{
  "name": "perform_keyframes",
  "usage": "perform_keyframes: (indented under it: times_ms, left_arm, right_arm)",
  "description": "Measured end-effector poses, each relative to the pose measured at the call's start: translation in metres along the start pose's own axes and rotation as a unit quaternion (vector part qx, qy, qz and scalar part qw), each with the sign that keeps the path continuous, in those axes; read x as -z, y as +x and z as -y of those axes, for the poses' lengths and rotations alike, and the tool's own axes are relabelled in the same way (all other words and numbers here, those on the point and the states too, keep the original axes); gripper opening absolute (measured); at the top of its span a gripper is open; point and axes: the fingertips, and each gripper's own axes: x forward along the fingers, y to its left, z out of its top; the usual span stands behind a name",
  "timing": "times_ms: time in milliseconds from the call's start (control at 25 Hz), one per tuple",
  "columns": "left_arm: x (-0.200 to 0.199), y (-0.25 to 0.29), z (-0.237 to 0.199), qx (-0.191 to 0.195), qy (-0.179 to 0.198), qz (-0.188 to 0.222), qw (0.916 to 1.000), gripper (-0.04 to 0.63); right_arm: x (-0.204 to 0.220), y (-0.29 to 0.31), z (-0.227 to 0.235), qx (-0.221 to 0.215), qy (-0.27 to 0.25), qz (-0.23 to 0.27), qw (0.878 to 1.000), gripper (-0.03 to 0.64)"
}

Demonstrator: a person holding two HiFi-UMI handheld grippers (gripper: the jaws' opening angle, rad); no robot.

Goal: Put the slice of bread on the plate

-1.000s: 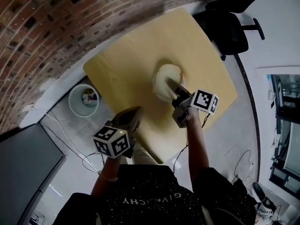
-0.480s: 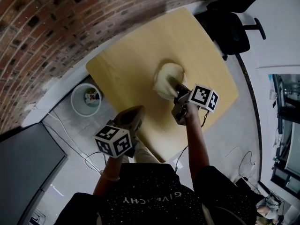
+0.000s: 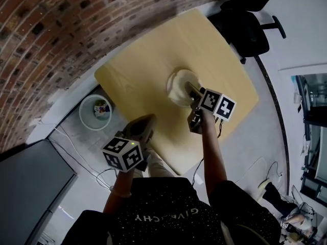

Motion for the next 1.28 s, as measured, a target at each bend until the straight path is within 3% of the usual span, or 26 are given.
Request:
perform_keyframes:
  times_ms: [120,200,360,480,520,600,680,960,1280]
  left_arm:
    - [0.001,-0.001,0.004,0.004,0.007,-0.001,1.0,0.009]
    - [0.002,-0.002,0.009,0.007,0.013,-0.002,0.9999,0.009]
    - [0.004,-0.004,0.018,0.013,0.033,-0.007,0.9994,0.009]
    - [0.004,-0.005,0.033,0.027,0.05,-0.012,0.9983,0.009]
    - [0.004,-0.006,0.039,0.033,0.056,-0.013,0.9978,0.009]
    - [0.002,-0.007,0.051,0.043,0.072,-0.015,0.9963,0.009]
    - [-0.001,-0.008,0.063,0.049,0.09,-0.017,0.9946,0.009]
    - [-0.009,-0.01,0.111,0.078,0.16,-0.025,0.9837,0.009]
    - [0.014,-0.018,0.156,0.125,0.212,-0.044,0.9682,0.009]
  right_arm:
    - [-0.005,-0.015,0.01,0.045,-0.031,0.024,0.998,0.331]
    - [-0.007,-0.027,0.009,0.041,-0.032,0.048,0.997,0.331]
    - [0.006,-0.051,-0.017,-0.076,0.006,0.083,0.994,0.33]
    - [0.013,-0.084,-0.039,-0.164,0.038,0.123,0.978,0.325]
    - [0.014,-0.097,-0.043,-0.179,0.044,0.139,0.973,0.282]
    - [0.015,-0.122,-0.046,-0.182,0.051,0.172,0.967,0.09]
    - [0.019,-0.145,-0.048,-0.179,0.053,0.193,0.963,0.02]
    - [0.05,-0.218,-0.065,-0.221,0.087,0.225,0.945,0.014]
    - [0.079,-0.249,-0.055,-0.21,0.104,0.255,0.938,0.014]
